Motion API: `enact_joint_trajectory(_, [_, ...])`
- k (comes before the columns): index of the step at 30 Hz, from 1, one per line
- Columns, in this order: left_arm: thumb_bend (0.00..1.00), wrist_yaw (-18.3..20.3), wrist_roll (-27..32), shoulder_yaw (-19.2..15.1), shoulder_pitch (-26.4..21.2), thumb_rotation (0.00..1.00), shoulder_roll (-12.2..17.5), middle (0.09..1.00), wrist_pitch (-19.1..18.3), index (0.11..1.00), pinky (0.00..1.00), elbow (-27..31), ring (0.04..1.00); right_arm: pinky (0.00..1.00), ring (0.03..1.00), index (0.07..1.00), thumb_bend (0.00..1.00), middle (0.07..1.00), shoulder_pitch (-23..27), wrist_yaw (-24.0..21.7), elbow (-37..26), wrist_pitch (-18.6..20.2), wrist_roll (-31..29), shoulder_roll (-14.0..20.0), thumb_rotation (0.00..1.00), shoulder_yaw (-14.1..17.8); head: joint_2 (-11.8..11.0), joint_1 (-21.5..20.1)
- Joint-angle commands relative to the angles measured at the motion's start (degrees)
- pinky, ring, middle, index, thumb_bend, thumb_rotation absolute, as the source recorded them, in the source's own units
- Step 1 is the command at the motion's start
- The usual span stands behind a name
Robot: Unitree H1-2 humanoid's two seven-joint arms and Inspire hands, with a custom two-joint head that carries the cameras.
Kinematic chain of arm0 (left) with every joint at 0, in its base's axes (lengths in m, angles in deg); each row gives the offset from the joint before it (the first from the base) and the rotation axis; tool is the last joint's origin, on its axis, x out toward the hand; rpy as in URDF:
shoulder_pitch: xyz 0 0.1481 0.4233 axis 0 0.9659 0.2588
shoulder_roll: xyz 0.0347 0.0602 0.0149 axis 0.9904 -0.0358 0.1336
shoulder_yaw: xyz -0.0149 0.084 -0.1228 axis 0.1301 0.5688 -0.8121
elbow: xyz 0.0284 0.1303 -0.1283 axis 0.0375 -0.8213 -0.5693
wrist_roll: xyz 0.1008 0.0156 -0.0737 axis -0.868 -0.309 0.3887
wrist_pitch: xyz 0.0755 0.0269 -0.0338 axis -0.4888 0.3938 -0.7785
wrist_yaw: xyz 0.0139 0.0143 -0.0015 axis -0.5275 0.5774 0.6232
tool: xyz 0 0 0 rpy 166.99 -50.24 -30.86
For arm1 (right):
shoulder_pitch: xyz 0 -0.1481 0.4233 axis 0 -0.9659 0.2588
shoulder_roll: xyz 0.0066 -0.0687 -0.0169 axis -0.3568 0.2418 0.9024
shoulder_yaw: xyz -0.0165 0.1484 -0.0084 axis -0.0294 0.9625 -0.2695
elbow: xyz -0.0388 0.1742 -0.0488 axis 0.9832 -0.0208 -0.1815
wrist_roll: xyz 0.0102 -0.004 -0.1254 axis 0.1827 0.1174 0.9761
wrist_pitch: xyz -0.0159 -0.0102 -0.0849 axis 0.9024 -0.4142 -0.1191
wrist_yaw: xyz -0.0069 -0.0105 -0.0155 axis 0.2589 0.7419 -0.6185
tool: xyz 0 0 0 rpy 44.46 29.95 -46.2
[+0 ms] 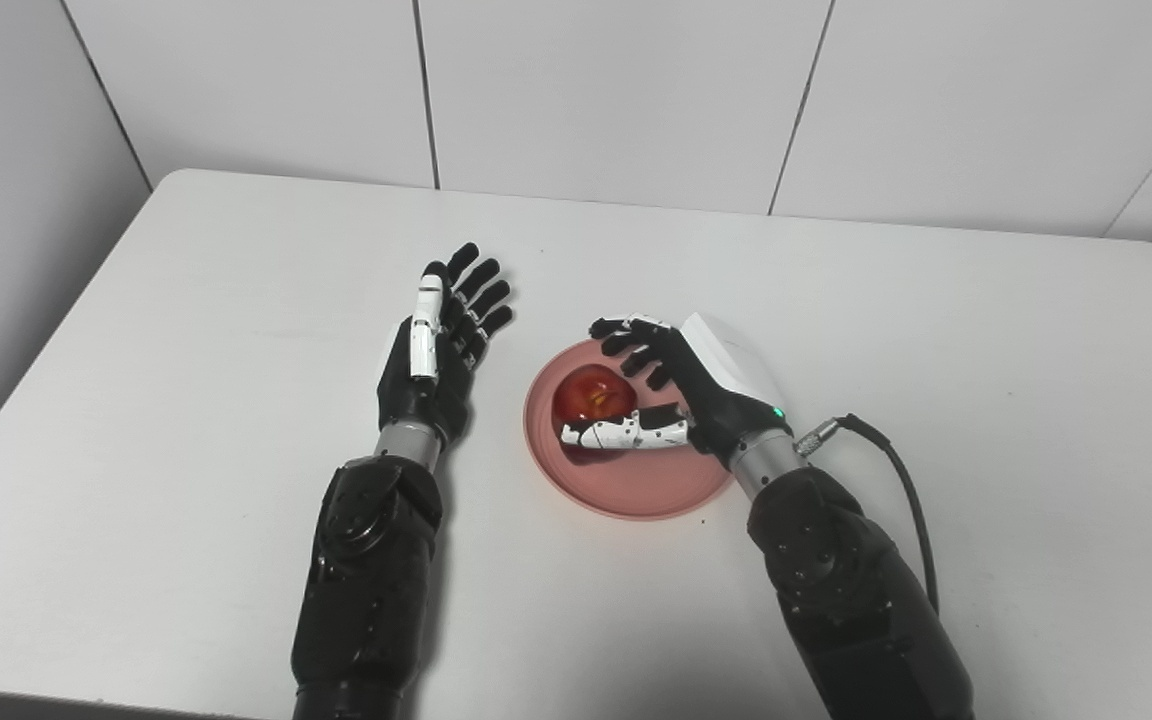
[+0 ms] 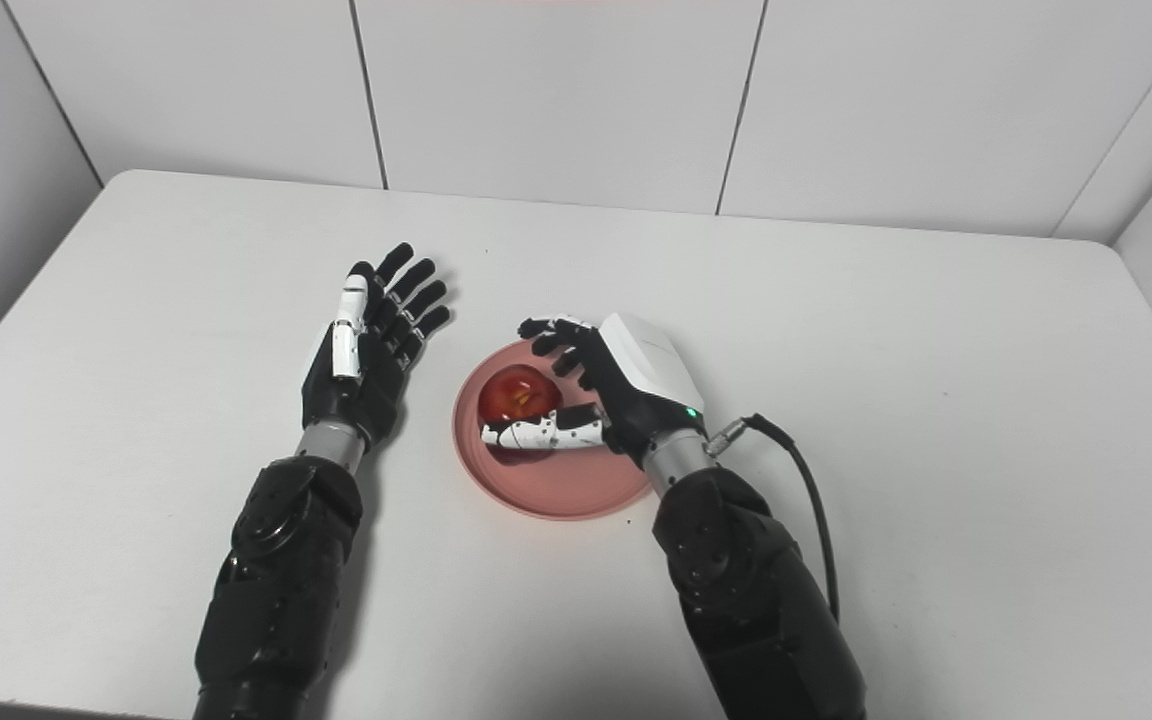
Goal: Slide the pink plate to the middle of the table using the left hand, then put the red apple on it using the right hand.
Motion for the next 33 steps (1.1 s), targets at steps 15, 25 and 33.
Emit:
enact_joint_trajectory(15, [0.37,-0.45,0.14,0.02,-0.36,1.00,-0.21,0.873,-1.14,0.860,0.87,0.06,0.863,0.73,0.810,0.869,1.00,0.851,2.26,-2.95,-8.45,-0.55,-1.04,2.52,0.57,2.84,-0.31,-0.44])
enact_joint_trajectory(25, [0.38,-0.30,0.10,-0.02,-0.38,1.00,0.09,0.869,-0.89,0.855,0.86,-0.51,0.859,0.73,0.822,0.898,1.00,0.863,0.89,-2.20,-11.13,0.07,-4.44,2.32,0.67,8.05,-0.80,-1.52])
enact_joint_trajectory(33, [0.38,0.67,0.46,-0.24,-0.45,1.00,0.78,0.872,0.21,0.856,0.86,-1.67,0.861,0.78,0.856,0.889,1.00,0.872,-1.26,2.61,-10.96,-2.78,-6.23,2.59,0.81,12.55,-0.95,-3.08])
